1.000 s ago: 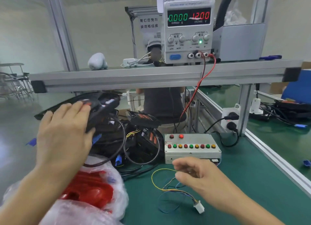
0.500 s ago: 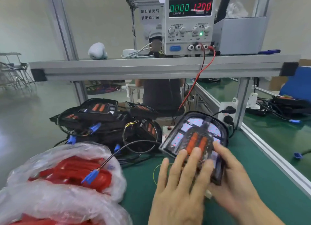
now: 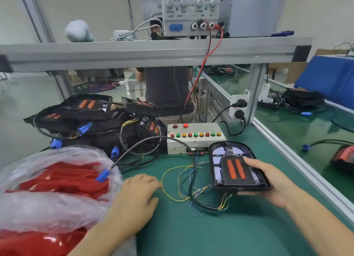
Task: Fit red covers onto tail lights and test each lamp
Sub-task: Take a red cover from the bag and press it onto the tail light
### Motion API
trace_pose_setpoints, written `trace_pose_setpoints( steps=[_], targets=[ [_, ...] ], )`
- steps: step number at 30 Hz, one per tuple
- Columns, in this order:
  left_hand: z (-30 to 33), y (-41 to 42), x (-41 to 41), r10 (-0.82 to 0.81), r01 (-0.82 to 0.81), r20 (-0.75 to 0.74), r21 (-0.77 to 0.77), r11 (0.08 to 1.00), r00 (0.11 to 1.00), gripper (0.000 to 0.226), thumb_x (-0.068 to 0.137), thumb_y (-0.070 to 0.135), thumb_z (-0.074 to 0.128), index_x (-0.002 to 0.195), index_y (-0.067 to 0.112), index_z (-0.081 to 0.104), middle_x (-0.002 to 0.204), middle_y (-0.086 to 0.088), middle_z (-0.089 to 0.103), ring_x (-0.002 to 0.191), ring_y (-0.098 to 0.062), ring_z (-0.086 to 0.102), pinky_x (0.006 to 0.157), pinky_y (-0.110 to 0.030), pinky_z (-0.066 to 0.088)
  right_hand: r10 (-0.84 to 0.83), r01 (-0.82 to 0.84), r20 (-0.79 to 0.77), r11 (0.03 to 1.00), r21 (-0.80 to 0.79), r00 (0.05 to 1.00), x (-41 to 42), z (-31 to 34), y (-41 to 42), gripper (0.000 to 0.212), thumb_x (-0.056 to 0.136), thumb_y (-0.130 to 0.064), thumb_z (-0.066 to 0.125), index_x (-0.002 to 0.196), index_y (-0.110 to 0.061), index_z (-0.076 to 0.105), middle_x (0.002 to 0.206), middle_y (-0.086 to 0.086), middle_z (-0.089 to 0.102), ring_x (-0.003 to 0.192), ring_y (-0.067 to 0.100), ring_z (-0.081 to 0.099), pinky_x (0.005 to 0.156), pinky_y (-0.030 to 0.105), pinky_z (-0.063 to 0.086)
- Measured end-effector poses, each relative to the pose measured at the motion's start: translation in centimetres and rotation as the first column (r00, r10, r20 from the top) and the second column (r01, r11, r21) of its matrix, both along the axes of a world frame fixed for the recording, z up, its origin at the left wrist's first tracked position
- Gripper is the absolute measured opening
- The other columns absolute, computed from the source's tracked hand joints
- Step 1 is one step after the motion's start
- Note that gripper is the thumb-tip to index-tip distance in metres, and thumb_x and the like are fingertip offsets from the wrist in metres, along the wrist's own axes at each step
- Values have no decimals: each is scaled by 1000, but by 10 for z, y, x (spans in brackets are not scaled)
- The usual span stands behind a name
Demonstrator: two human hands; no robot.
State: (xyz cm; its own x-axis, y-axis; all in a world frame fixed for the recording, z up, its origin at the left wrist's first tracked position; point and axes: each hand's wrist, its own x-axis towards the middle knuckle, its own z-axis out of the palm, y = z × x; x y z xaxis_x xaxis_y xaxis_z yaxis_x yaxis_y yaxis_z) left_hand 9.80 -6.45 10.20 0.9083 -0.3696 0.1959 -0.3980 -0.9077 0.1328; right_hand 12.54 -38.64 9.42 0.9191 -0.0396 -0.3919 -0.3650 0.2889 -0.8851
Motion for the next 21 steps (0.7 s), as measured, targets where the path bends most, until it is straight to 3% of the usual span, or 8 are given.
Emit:
trace_pose_setpoints(
  steps=[3,4,6,10,13,15,18,21],
  targets=[
    [25,19,0,60,-34,176,-146,989,983,25,80,15,58,98,22,73,101,6,69,97,-23,62,86,-40,49,27,-34,-65,993,-113,998,3,-12,-9,27,92,-25,57,103,-3,69,88,17,75,63,26,72,53,35,58],
    [31,33,1,142,-85,248,-226,970,958,21,77,10,60,87,22,74,88,4,69,85,-25,63,76,-42,52,28,-36,-66,992,-118,997,3,-15,-12,28,93,-25,57,105,-3,68,90,18,75,65,26,72,54,33,58],
    [37,74,15,350,-282,228,-285,916,908,24,76,2,63,78,24,71,81,1,66,78,-27,61,70,-44,52,38,-45,-58,992,-117,998,4,-17,-14,28,92,-25,58,105,-3,69,96,19,74,68,26,73,57,32,59],
    [18,158,57,598,-597,-19,19,802,802,27,70,1,59,79,23,72,90,-9,71,86,-33,64,78,-45,52,69,-77,-63,988,-134,996,2,-18,-8,26,92,-25,59,95,-2,72,92,20,74,65,26,72,55,30,58],
    [-14,188,73,537,-496,-136,250,832,832,44,66,9,64,103,32,71,115,-3,66,104,-27,61,88,-38,49,101,-108,-53,981,-163,993,0,-18,0,27,93,-25,60,89,-3,74,90,20,75,65,25,72,55,28,57],
    [-26,196,78,518,-474,-130,265,840,845,51,63,11,65,106,37,69,118,0,65,107,-25,60,90,-38,48,130,-137,-44,966,-221,990,-1,-18,5,28,93,-27,61,97,-2,72,94,20,74,70,25,73,58,28,58],
    [-23,198,78,485,-452,-84,252,856,871,46,53,16,70,74,53,53,93,6,68,89,-24,63,78,-39,50,155,-153,-20,929,-336,988,-1,-15,7,30,93,-31,61,102,-4,70,92,15,76,72,23,73,63,26,57],
    [-2,186,67,402,-395,9,209,895,916,52,43,16,81,66,49,48,71,10,58,74,-25,61,72,-40,48,170,-140,19,866,-480,985,-1,-11,4,25,92,-34,63,104,-13,70,89,5,77,80,19,74,77,28,55]
  ],
)
